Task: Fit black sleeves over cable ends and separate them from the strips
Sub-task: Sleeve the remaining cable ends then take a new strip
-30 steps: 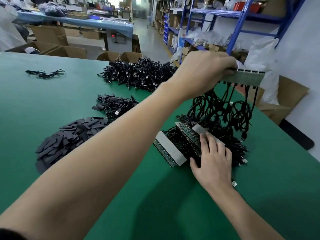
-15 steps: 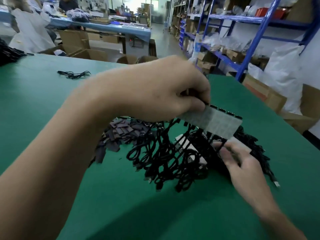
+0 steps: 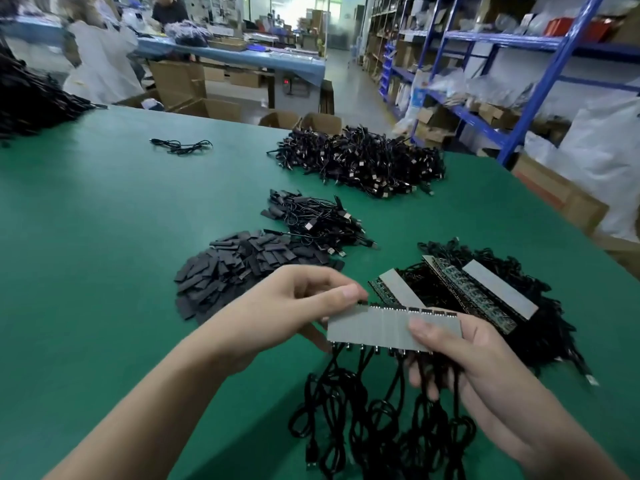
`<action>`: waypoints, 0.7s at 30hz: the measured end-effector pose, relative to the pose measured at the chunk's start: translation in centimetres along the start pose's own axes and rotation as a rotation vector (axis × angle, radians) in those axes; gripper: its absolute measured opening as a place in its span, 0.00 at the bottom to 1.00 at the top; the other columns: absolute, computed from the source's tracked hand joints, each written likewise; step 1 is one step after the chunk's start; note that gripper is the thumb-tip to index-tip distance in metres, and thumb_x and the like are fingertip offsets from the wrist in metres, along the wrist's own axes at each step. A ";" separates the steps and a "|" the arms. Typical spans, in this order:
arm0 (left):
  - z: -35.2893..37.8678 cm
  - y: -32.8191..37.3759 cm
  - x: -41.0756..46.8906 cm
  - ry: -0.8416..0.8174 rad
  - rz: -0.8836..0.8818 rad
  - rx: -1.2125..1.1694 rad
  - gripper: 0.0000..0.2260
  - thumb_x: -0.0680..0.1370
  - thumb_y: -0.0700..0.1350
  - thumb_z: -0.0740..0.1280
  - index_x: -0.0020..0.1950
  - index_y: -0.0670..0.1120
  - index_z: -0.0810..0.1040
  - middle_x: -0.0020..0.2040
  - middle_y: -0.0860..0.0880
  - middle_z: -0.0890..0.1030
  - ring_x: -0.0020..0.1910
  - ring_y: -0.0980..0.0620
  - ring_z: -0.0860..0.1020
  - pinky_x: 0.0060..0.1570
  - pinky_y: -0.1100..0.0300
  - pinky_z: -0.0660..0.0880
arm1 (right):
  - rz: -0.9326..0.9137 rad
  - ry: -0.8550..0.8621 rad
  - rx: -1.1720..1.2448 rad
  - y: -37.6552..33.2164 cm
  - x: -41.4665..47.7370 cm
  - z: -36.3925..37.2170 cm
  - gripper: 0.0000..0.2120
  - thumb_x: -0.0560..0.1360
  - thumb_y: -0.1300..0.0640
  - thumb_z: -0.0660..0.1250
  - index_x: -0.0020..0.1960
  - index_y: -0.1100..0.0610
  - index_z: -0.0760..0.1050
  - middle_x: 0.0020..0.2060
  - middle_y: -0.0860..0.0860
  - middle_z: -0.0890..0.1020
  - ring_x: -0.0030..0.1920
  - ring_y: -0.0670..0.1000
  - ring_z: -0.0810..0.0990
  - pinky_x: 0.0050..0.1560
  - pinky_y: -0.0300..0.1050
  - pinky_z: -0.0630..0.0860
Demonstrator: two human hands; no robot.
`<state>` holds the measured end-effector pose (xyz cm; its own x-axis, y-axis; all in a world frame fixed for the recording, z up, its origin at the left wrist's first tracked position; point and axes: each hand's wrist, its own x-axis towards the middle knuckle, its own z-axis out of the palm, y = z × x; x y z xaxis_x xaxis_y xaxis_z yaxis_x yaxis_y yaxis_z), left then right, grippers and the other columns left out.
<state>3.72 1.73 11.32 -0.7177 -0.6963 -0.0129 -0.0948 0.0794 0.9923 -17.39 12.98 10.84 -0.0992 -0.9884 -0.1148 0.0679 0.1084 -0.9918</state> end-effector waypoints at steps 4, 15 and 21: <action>0.1 -0.7 -1.3 -0.054 0.099 -0.182 0.11 0.77 0.52 0.72 0.51 0.46 0.87 0.42 0.48 0.85 0.38 0.55 0.81 0.41 0.62 0.80 | 0.056 -0.051 0.048 -0.3 -0.3 -1.5 0.17 0.67 0.46 0.80 0.47 0.58 0.86 0.35 0.57 0.81 0.29 0.50 0.80 0.23 0.39 0.73; 1.9 -7.1 0.7 0.090 -0.134 -0.125 0.16 0.79 0.57 0.68 0.39 0.46 0.81 0.36 0.51 0.82 0.38 0.55 0.79 0.40 0.63 0.76 | 0.285 0.088 -0.267 2.7 4.0 -3.5 0.21 0.69 0.50 0.78 0.60 0.54 0.82 0.49 0.52 0.88 0.43 0.47 0.87 0.43 0.43 0.82; 2.0 -11.1 1.6 0.256 -0.035 0.236 0.17 0.82 0.54 0.66 0.38 0.46 0.75 0.32 0.55 0.72 0.32 0.56 0.68 0.37 0.57 0.67 | -0.188 -0.046 -1.133 3.6 7.9 -1.1 0.14 0.79 0.39 0.65 0.63 0.39 0.76 0.61 0.31 0.73 0.62 0.30 0.69 0.59 0.28 0.63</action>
<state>2.30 1.17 0.05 -0.5180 -0.8552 0.0147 -0.2945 0.1945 0.9357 -18.98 5.69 6.30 0.0246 -0.9995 0.0197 -0.8785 -0.0310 -0.4767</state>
